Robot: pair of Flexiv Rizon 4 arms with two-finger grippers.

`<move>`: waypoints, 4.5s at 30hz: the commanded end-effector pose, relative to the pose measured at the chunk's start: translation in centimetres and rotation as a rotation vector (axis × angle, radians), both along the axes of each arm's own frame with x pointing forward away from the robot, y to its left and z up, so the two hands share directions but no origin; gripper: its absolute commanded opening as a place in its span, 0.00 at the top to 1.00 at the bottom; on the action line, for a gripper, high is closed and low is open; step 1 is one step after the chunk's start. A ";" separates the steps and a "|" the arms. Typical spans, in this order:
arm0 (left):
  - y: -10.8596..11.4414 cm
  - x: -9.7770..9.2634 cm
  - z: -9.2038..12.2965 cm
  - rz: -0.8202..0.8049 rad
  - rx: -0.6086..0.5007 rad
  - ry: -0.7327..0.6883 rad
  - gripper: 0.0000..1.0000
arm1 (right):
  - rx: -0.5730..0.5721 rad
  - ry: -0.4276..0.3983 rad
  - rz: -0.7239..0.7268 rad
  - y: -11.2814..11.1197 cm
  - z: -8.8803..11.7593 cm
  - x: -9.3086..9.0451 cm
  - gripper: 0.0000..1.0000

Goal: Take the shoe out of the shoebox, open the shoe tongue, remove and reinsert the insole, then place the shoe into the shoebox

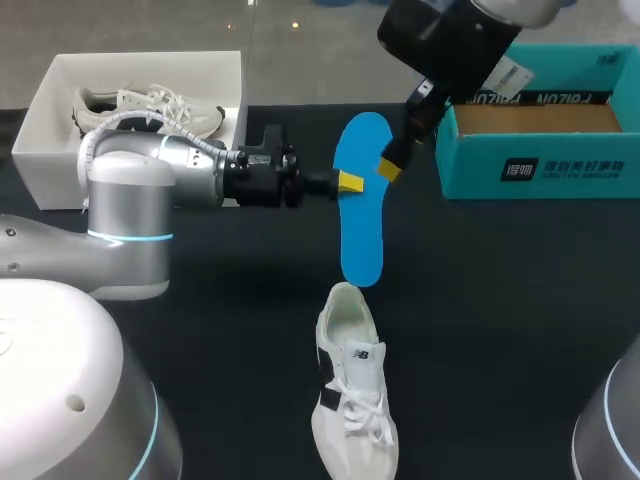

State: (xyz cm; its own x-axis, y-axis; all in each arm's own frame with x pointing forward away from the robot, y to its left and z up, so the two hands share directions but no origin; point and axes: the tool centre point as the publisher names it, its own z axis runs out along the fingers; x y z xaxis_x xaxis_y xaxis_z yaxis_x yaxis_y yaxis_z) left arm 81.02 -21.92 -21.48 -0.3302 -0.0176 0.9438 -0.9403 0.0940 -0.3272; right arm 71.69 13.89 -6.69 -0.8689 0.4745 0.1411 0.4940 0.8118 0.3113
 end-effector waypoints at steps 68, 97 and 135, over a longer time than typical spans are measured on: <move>3.4 -4.3 3.0 -0.135 -0.129 -0.980 1.00 | -0.009 0.025 -0.029 -0.3 0.5 -0.3 0.00; 5.0 -7.9 0.0 -0.293 -0.344 -1.519 1.00 | -0.009 0.025 -0.029 -0.3 0.5 -0.3 0.00; 7.2 -8.7 1.9 -0.192 -0.207 -2.285 1.00 | -0.009 0.025 -0.029 -0.3 0.5 -0.3 0.00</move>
